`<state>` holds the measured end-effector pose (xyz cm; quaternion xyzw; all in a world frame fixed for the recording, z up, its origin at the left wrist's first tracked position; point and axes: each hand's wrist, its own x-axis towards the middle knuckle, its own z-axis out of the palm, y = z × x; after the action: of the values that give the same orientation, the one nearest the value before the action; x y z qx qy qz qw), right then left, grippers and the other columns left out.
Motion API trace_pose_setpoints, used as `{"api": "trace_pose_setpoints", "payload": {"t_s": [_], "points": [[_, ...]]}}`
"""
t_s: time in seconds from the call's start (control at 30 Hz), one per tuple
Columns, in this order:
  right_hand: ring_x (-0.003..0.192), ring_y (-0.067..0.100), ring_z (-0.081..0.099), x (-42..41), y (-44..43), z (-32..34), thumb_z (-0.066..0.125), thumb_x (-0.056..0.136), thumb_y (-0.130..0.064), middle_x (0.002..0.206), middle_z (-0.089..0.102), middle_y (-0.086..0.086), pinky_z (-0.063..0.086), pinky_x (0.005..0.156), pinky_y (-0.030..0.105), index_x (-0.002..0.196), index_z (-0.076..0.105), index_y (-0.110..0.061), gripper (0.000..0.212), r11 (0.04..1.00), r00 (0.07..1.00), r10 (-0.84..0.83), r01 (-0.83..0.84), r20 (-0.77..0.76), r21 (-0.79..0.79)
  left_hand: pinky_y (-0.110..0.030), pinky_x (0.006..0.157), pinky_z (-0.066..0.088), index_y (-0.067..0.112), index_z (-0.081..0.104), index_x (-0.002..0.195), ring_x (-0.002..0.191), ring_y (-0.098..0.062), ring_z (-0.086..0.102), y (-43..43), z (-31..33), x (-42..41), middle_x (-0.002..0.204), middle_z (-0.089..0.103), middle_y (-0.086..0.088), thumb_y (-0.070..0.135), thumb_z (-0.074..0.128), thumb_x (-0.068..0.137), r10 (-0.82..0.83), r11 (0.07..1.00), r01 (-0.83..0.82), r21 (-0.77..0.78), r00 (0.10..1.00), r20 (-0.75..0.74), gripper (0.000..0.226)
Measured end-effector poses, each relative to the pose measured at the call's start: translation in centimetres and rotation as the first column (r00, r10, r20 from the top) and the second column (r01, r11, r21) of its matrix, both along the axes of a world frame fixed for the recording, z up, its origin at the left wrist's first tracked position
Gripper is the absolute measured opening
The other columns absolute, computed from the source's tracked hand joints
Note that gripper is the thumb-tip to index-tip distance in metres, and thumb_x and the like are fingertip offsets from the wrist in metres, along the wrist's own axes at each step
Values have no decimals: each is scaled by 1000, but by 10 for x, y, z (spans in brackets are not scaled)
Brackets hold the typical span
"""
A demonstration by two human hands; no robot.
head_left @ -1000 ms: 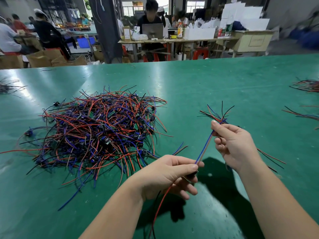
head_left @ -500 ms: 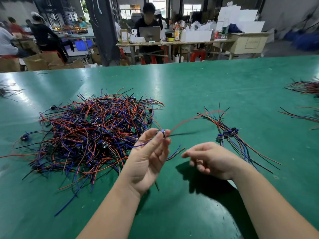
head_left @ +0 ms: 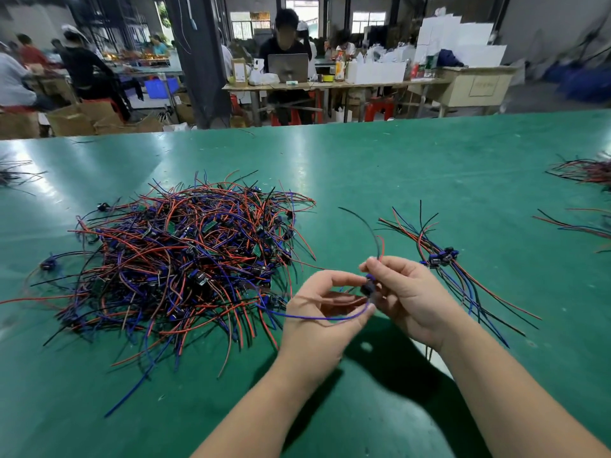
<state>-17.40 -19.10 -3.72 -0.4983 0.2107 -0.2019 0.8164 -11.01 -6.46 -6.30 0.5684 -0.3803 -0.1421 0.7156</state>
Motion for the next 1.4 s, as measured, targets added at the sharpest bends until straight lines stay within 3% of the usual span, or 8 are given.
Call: {"api": "trace_pose_setpoints", "payload": {"t_s": [0.13,0.37,0.63,0.9,1.0,1.17,1.27,1.4], "points": [[39,4,46,-4,-9,4,66,67,-19,54,55,0,44,42,11,63,70,-9,12,999,999,-50,50,8,-14,-21,74,54,19,73,87,87,-15,71,2,3,2,90,75,0,-7,56,85,16,1000,-14,26,995,-99,31],[43,8,45,-7,-1,-3,70,65,-20,56,58,5,36,42,15,63,67,-7,14,954,985,153,-168,-82,-246,-21,54,53,4,70,84,61,-15,69,3,11,2,75,74,-10,13,76,72,-85,980,159,120,880,-467,16],[40,3,50,-13,-29,7,72,79,-8,48,57,-7,39,39,12,66,57,-12,20,846,847,-527,531,72,-53,-21,55,54,5,65,86,63,-13,69,6,11,-5,70,71,-7,2,76,74,-230,888,393,239,829,-509,16],[62,9,66,-17,-38,10,57,89,3,72,65,7,49,58,13,83,59,-9,14,788,773,-614,591,159,171,-22,54,55,1,63,83,58,-16,68,11,7,5,65,68,-10,-2,77,72,-106,897,301,324,858,-503,18],[58,10,59,-20,-40,9,50,88,9,78,57,6,47,56,17,83,58,-12,24,772,775,-627,631,76,-77,-20,56,55,1,65,85,64,-17,68,7,5,10,73,68,-12,4,73,81,8,927,200,318,836,-549,9],[56,3,57,-13,-7,-1,69,79,-14,78,64,-9,43,56,13,78,67,-25,11,548,943,-315,87,-109,-832,-26,59,57,4,60,95,63,-18,69,3,10,12,79,71,-10,15,50,97,-27,943,244,227,734,-678,15],[65,2,59,-10,2,-10,77,72,-27,84,63,-11,44,63,12,79,66,-31,14,303,916,-185,-292,-356,-907,-28,68,58,11,58,105,71,-17,69,3,11,10,85,72,-9,17,45,100,-70,928,299,221,724,-687,15],[60,-3,59,-9,-3,-11,77,71,-19,68,67,-12,40,59,8,75,70,-25,10,339,917,-210,-256,-338,-905,-27,73,57,14,44,132,86,-14,68,2,12,9,109,66,-11,13,38,102,-50,916,299,266,745,-665,31]]}}
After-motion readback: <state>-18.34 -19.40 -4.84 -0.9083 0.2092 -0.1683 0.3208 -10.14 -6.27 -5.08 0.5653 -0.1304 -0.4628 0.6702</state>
